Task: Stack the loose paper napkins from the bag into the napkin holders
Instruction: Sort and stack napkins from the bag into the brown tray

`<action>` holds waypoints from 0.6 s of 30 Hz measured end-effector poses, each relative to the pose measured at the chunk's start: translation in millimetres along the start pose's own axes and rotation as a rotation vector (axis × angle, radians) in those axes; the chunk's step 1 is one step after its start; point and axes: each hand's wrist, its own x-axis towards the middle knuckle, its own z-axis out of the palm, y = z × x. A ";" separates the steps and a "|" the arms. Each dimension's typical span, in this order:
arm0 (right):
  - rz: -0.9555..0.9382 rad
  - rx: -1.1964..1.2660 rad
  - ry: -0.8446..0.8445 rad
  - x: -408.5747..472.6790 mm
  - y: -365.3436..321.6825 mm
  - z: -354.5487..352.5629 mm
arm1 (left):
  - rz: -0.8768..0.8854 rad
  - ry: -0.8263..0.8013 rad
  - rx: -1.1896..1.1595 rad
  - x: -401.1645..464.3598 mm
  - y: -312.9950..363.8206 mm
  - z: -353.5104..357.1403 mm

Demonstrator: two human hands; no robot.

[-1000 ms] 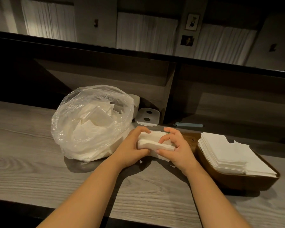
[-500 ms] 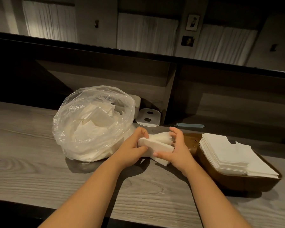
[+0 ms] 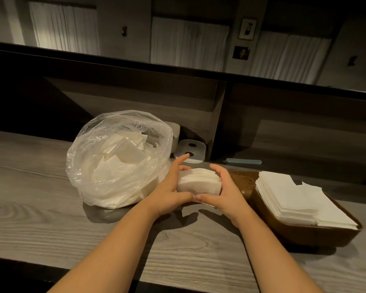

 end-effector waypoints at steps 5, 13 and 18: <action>-0.079 -0.044 0.023 -4.3 -1.9 -3.5 | 0.008 0.060 0.093 0.3 -5.4 -0.8; -0.244 -0.371 0.116 -7.9 -4.4 -4.1 | -0.072 0.102 0.161 3.1 -7.1 1.0; -0.283 -0.564 0.053 -14.9 -16.4 -3.1 | -0.063 0.114 0.223 3.8 -8.5 0.1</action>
